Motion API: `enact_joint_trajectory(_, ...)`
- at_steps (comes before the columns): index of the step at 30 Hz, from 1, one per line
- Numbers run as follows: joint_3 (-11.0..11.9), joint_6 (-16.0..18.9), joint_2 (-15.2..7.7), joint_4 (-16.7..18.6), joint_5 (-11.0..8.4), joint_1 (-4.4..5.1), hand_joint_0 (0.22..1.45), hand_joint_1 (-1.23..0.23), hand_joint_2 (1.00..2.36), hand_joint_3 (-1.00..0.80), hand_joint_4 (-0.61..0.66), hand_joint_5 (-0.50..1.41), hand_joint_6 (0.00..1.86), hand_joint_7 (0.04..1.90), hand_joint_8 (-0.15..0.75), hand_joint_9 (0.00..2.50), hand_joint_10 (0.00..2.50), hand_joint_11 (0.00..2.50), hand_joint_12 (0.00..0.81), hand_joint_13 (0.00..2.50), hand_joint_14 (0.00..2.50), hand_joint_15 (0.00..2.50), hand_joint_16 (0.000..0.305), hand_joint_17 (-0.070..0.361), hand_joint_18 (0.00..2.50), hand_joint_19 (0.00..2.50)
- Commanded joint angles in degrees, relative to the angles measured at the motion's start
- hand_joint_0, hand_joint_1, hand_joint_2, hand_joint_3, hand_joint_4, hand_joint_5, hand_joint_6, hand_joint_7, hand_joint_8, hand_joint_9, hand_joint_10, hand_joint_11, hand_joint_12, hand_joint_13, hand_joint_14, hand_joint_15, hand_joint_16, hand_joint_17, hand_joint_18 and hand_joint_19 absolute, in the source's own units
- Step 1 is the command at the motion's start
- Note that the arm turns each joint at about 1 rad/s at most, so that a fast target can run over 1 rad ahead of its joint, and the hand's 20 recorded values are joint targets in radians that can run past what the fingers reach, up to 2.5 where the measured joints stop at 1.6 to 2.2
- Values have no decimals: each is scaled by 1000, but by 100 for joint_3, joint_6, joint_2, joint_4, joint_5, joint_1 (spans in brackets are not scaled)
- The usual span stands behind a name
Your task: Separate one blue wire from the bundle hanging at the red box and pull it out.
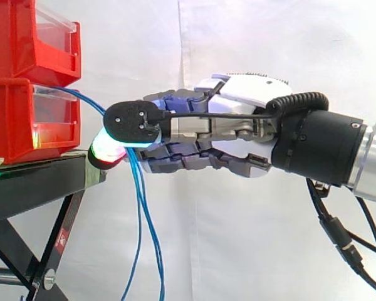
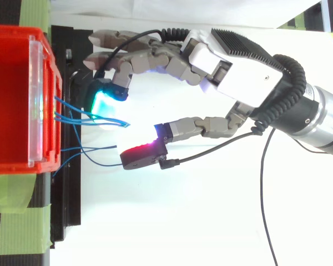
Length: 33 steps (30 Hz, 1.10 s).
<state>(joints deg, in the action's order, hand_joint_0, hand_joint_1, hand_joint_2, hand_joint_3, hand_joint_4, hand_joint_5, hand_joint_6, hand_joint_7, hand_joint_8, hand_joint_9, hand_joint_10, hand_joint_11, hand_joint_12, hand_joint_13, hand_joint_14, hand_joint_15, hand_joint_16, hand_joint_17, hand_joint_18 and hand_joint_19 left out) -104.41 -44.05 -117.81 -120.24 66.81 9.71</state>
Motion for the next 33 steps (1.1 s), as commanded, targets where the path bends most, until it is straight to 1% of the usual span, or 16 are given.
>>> enact_joint_trajectory(1,0,19,56,0,16,-4,607,-733,1016,-283,227,-149,770,910,349,553,4,137,384,325,3,118,51,115,365,78)
enact_joint_trajectory(2,0,2,109,0,16,-4,608,-734,1016,-279,221,-150,772,914,349,554,6,141,385,333,4,126,51,115,373,75)
enact_joint_trajectory(6,0,-16,170,-9,16,-4,609,-739,1018,-235,185,-152,793,892,348,572,4,150,385,354,4,134,50,114,397,89)
enact_joint_trajectory(11,0,-25,170,-26,-10,-4,610,-755,1019,-196,144,-147,797,900,350,614,5,167,390,429,7,171,50,112,476,110)
enact_joint_trajectory(18,0,-7,170,-44,-36,31,616,-768,1018,-202,123,-145,792,919,352,663,6,185,395,500,6,204,48,108,532,138)
enact_joint_trajectory(22,0,28,170,-132,-36,40,622,-771,1019,-205,118,-144,789,920,363,731,7,226,405,641,10,264,45,102,598,170)
enact_joint_trajectory(23,0,72,170,-176,-36,31,625,-772,1019,-206,112,-144,789,922,366,749,7,240,404,681,9,283,44,100,620,176)
enact_joint_trajectory(26,0,362,170,-378,-54,48,627,-772,1019,-205,113,-144,788,926,372,792,8,267,405,768,11,339,43,97,636,178)
enact_joint_trajectory(27,0,362,170,-378,-54,48,629,-774,1020,-205,114,-144,788,927,372,796,9,288,405,794,12,364,42,95,639,170)
enact_joint_trajectory(28,0,432,170,-413,-63,57,631,-774,1019,-204,117,-144,788,927,375,818,10,311,404,812,12,378,42,93,643,180)
enact_joint_trajectory(29,0,608,170,-501,-80,57,633,-774,1019,-203,118,-145,788,931,386,850,10,331,409,863,14,412,41,92,646,165)
enact_joint_trajectory(30,0,705,170,-571,-89,57,635,-774,1019,-206,119,-145,788,929,387,855,11,343,408,870,14,424,40,91,644,166)
enact_joint_trajectory(31,0,916,170,-721,-107,66,634,-774,1020,-203,119,-145,788,931,393,868,11,346,409,902,15,443,40,89,644,157)
enact_joint_trajectory(33,0,1232,170,-923,-133,75,637,-774,1020,-202,120,-145,788,932,397,884,11,358,406,923,15,456,38,85,641,151)
